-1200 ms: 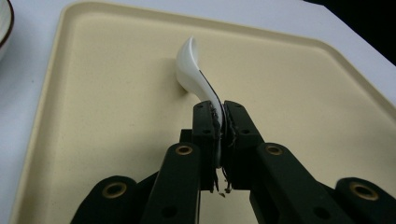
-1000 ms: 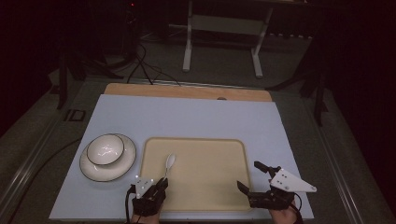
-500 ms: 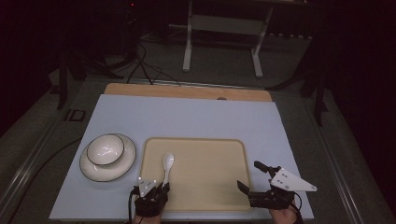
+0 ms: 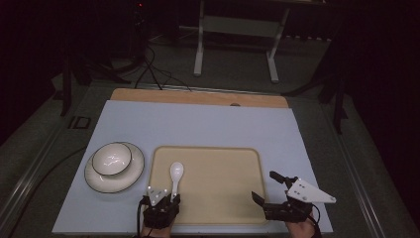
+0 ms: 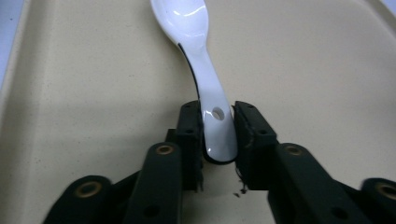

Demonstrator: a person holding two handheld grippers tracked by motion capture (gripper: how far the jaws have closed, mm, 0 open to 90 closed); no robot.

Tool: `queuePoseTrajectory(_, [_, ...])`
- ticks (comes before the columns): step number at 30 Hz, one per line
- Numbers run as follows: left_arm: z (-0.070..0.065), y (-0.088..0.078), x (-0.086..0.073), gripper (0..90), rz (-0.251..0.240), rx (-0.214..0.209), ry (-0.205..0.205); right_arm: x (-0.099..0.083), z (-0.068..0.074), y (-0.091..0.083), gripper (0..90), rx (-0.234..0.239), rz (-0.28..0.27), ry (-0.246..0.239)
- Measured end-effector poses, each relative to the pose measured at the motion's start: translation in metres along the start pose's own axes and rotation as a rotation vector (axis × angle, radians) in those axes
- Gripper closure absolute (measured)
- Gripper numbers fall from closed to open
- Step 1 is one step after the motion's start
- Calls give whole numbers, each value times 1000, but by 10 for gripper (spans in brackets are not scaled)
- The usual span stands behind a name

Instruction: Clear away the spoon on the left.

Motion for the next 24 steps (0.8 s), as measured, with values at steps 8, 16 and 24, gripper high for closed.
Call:
queuePoseTrajectory(8, [-1,1,2,691,5,4,17,0,-1,0,129,1,1,6])
queuePoseTrajectory(16, [-2,-2,5,611,10,16,56,-1,-1,0,129,2,1,7])
queuePoseTrajectory(24, [-3,-10,15,539,-13,-4,88,-1,-1,1,129,2,9,3])
Point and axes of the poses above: each handheld gripper's, and its own axes: y roughly forward along the jaws, x roughly out of its top, z roughly to its left, the point moved 2 cm from there along y, roughly forward along the jaws, and after that the axes turned 1 degree about y, right-handed, at the moved point
